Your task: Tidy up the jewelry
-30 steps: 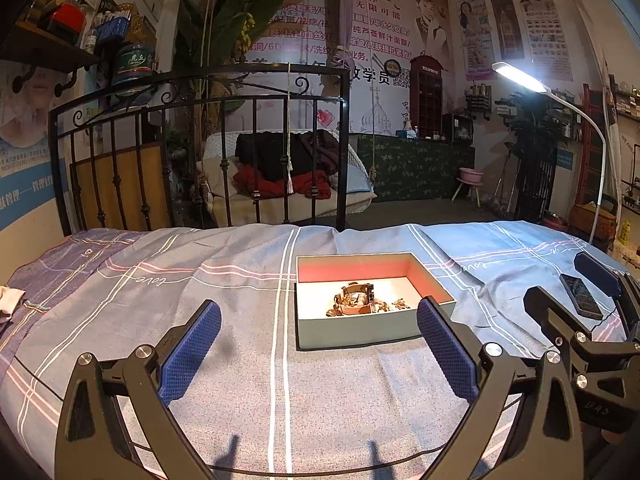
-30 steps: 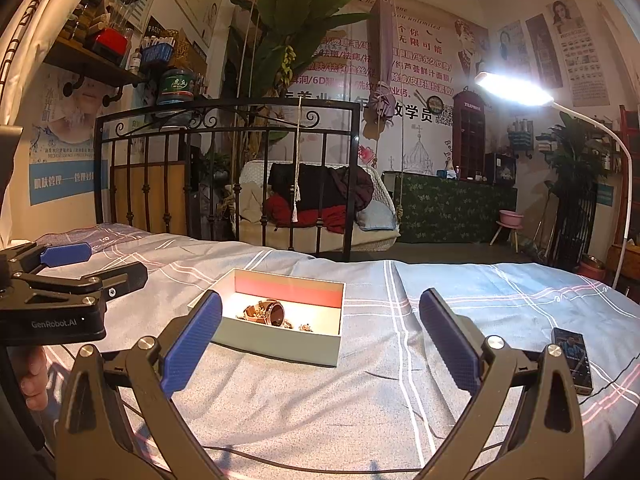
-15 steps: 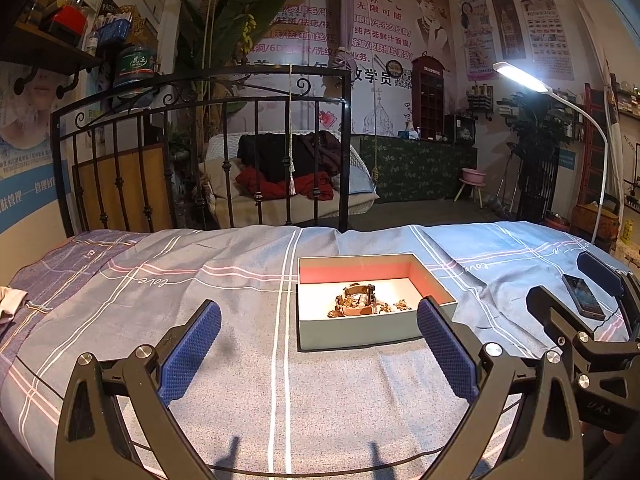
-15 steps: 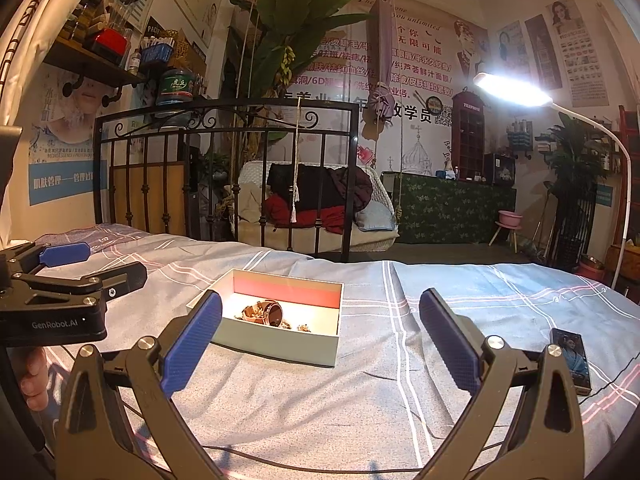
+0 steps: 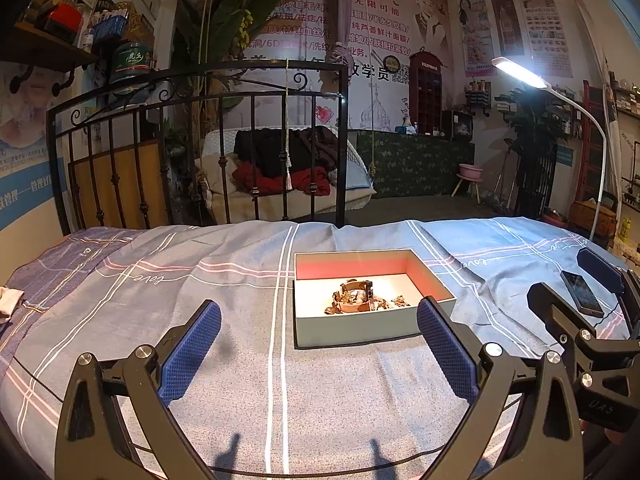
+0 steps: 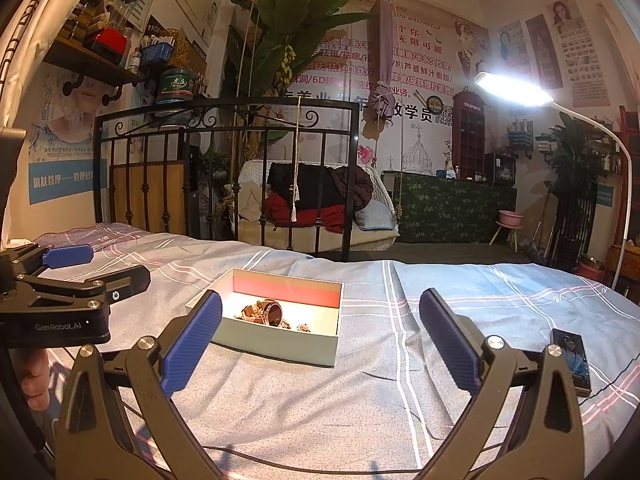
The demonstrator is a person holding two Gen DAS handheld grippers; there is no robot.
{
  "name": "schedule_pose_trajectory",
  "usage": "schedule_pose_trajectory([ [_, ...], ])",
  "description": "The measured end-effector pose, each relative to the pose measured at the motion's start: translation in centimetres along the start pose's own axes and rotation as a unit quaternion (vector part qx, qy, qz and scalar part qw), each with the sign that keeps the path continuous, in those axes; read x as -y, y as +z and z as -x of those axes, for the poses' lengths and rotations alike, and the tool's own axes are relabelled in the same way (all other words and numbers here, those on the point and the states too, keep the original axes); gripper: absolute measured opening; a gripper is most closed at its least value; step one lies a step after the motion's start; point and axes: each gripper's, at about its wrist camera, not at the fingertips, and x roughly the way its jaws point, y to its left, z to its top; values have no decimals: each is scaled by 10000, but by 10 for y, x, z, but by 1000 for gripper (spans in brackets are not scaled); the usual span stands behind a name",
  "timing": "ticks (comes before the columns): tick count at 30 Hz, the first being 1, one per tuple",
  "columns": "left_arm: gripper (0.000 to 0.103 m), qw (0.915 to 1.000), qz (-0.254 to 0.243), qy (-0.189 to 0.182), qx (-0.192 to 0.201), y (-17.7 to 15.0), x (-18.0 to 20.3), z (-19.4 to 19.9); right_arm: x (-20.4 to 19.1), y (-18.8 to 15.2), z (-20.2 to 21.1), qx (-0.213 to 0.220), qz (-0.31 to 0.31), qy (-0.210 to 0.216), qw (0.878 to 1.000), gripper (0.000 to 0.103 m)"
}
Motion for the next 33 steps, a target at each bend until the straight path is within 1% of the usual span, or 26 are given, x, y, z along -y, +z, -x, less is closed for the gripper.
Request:
schedule_pose_trajectory([
  [19,97,10000,-18,-11,-1,0,0,0,2,1,-1,-10,-1,-35,10000,97],
  [27,97,9999,-62,50,-69,-2,3,-2,4,1,-2,-26,21,-37,10000,97],
  [33,97,10000,-54,16,-81,-3,3,-2,5,1,-2,-52,23,-36,10000,97],
])
